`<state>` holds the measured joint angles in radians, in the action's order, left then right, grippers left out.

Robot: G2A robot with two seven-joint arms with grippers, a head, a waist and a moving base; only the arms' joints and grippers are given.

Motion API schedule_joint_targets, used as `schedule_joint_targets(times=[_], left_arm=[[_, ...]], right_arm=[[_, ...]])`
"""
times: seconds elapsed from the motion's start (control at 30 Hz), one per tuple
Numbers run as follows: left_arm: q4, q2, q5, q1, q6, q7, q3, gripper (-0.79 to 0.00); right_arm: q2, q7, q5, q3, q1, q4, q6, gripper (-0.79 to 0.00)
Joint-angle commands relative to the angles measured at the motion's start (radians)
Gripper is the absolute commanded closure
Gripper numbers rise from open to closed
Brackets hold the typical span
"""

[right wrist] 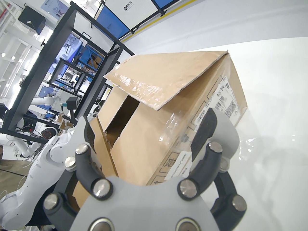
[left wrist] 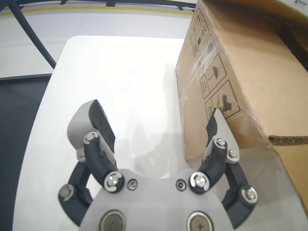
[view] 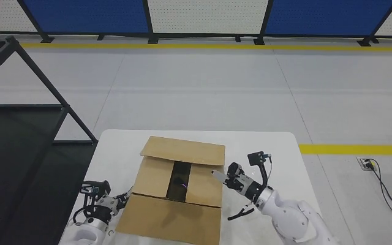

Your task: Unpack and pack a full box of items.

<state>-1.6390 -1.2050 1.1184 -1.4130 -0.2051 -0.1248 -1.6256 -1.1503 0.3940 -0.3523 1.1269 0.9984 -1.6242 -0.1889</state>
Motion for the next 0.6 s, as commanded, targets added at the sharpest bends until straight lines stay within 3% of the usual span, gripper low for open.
schedule_joint_targets(times=[0.0,0.3,0.57], left_arm=[[-0.003,0.001,-0.006,-0.007,-0.010,0.005,-0.005,-0.785],[-0.039,0.006,-0.034,-0.045,-0.070,0.016,-0.022,-0.785],[-0.053,0.007,-0.042,-0.067,-0.080,0.030,-0.019,-0.785]], right_arm=[[-0.003,0.006,0.022,-0.002,-0.009,0.009,-0.016,-0.785],[-0.022,0.032,0.103,-0.030,-0.087,0.070,-0.043,-0.785],[-0.036,-0.018,0.083,-0.045,-0.119,0.056,-0.024,-0.785]])
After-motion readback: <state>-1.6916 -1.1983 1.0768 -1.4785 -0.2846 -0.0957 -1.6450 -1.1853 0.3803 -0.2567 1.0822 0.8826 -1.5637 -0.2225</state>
